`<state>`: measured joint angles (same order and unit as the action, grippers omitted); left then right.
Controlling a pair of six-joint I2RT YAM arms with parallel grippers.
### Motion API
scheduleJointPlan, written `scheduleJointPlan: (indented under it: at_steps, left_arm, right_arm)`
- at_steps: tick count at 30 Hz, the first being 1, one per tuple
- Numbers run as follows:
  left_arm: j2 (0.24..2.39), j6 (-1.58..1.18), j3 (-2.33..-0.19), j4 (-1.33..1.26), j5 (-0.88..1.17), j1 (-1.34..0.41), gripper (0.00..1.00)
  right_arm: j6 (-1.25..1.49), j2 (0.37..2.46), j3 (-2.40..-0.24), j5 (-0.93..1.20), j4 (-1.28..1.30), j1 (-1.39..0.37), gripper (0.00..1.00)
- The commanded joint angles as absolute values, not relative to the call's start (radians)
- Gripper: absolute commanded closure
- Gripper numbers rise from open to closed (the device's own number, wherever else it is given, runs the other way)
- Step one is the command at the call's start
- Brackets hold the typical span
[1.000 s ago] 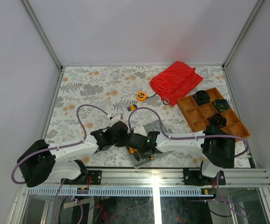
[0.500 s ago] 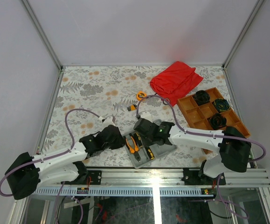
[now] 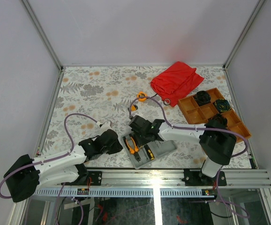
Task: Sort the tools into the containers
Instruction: Adjust the screwdriver in the storage box.
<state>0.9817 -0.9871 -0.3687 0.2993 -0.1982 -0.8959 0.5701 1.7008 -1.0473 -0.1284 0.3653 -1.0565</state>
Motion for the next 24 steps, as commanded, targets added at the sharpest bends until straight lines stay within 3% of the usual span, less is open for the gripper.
scheduleJointPlan:
  at_steps: [1,9,19,24]
  left_arm:
    - [0.977,-0.996,-0.367,0.295,-0.203,-0.892,0.79]
    - [1.004,-0.980,-0.384,0.291,-0.205,-0.885,0.79]
    - [1.029,-0.930,-0.362,0.241,-0.129,-0.767,0.78]
    - [1.058,-0.907,-0.368,0.229,-0.111,-0.736,0.77]
  right_arm:
    - [0.539,1.743,-1.082,-0.093,0.303,-1.044,0.79]
    - [0.559,1.776,-1.089,-0.076,0.317,-1.039,0.80]
    - [0.583,1.461,-1.033,-0.350,0.416,-1.002,0.70]
    - [0.606,1.417,-0.973,-0.349,0.522,-0.947,0.71]
